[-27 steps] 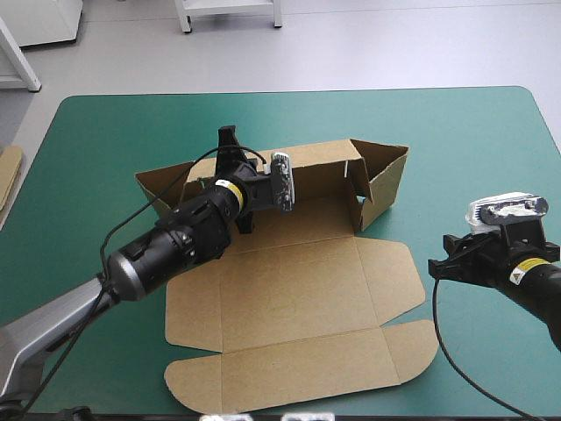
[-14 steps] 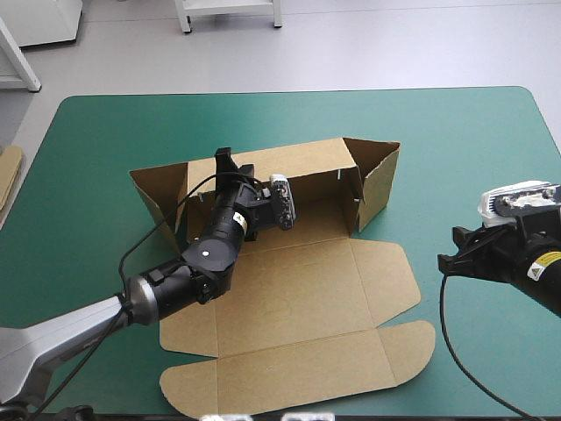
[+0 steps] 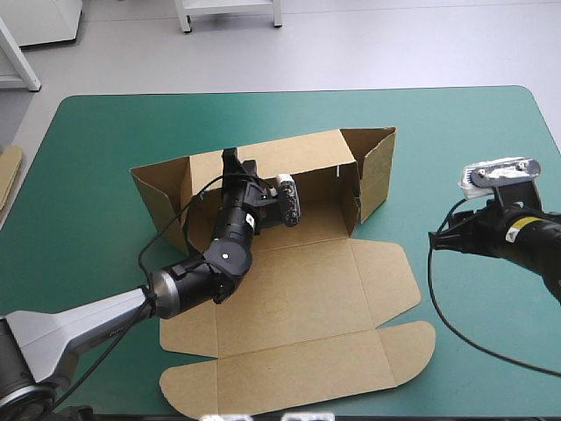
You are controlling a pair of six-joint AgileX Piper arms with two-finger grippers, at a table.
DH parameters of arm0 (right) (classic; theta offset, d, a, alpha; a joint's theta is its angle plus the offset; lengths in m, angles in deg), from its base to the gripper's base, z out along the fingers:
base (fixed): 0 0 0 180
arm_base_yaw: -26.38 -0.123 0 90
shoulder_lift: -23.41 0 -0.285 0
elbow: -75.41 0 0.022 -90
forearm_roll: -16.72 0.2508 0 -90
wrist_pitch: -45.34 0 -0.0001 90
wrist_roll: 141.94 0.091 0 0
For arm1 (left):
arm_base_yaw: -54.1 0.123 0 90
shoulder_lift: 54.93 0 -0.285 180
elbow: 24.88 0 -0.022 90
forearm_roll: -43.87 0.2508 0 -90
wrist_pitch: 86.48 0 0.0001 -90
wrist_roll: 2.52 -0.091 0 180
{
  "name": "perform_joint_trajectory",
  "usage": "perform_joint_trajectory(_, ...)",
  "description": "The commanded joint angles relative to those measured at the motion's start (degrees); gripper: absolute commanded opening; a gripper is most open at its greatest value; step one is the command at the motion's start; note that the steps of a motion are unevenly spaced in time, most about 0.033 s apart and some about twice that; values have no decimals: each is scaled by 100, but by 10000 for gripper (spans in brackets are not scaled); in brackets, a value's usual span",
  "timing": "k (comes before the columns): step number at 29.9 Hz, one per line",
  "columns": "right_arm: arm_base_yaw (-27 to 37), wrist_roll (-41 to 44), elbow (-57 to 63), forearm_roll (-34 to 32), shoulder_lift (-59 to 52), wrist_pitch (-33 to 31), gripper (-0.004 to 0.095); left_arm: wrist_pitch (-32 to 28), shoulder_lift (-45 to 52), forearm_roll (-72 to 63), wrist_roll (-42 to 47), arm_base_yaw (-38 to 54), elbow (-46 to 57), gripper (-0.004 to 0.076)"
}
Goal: Fold the box
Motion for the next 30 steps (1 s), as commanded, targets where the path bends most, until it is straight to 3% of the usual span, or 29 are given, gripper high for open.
perform_joint_trajectory(1,-4,33,-584,-159,336,251,414,-13,78,246,162,-32,-106,-9)
perform_joint_trajectory(10,-4,-209,-1550,-205,757,-209,414,70,24,247,185,-32,-93,-9)
perform_joint_trajectory(23,105,-82,-1586,-361,1195,224,414,-345,-30,247,-92,156,-496,-9)
perform_joint_trajectory(26,447,-136,-1654,-150,1247,447,413,-266,-20,247,-92,142,-496,-9)
perform_joint_trajectory(30,1082,-663,-1910,744,1489,439,369,-292,-20,247,34,142,-496,-9)
